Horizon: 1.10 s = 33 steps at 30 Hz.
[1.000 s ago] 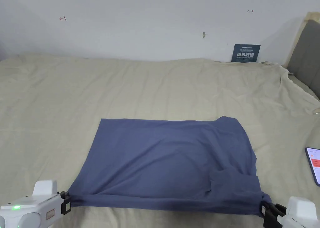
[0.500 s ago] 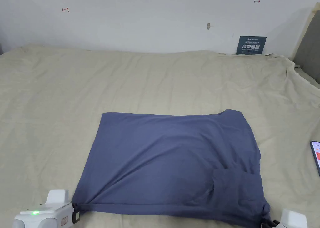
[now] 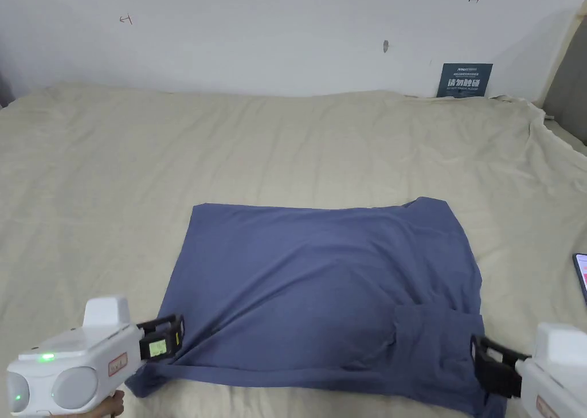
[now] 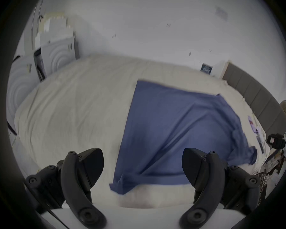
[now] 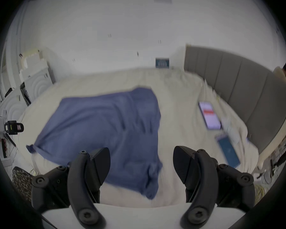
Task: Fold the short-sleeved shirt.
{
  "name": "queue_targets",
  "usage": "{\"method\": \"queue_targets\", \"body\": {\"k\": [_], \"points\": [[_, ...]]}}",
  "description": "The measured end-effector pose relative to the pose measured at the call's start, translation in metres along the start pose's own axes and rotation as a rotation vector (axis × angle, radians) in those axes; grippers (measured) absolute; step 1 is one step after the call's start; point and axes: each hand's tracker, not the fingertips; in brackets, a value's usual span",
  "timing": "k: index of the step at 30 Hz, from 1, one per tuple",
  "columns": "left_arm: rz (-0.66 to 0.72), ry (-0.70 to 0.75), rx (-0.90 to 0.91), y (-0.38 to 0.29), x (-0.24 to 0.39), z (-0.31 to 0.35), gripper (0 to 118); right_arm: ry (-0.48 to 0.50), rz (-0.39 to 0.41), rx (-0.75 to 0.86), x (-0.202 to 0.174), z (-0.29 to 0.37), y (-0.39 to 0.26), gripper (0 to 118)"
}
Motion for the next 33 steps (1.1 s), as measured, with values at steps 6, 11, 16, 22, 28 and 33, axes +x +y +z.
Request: {"method": "queue_targets", "body": {"k": [6,11,16,22,28,33], "points": [[-0.061,0.038,0.259,0.036,0.037,0.036,96,-0.014,0.021,0.22,-0.026,0.034,0.052,82],[-0.058,0.054,0.383,0.038,0.044,0.037,56,-0.031,0.028,0.308,-0.044,0.044,0.064,76],[-0.047,0.039,0.406,0.034,0.039,0.035,0,-0.03,0.004,0.354,-0.049,0.048,0.064,0],[-0.01,-0.006,0.329,0.03,0.03,0.035,0,-0.016,-0.013,0.368,-0.058,0.049,0.061,0],[0.067,0.006,0.138,0.021,0.003,0.017,0,-0.008,-0.026,0.357,-0.05,0.05,0.058,0],[0.099,0.045,0.005,-0.002,-0.014,0.002,0,-0.003,-0.028,0.338,-0.045,0.051,0.053,0]]}}
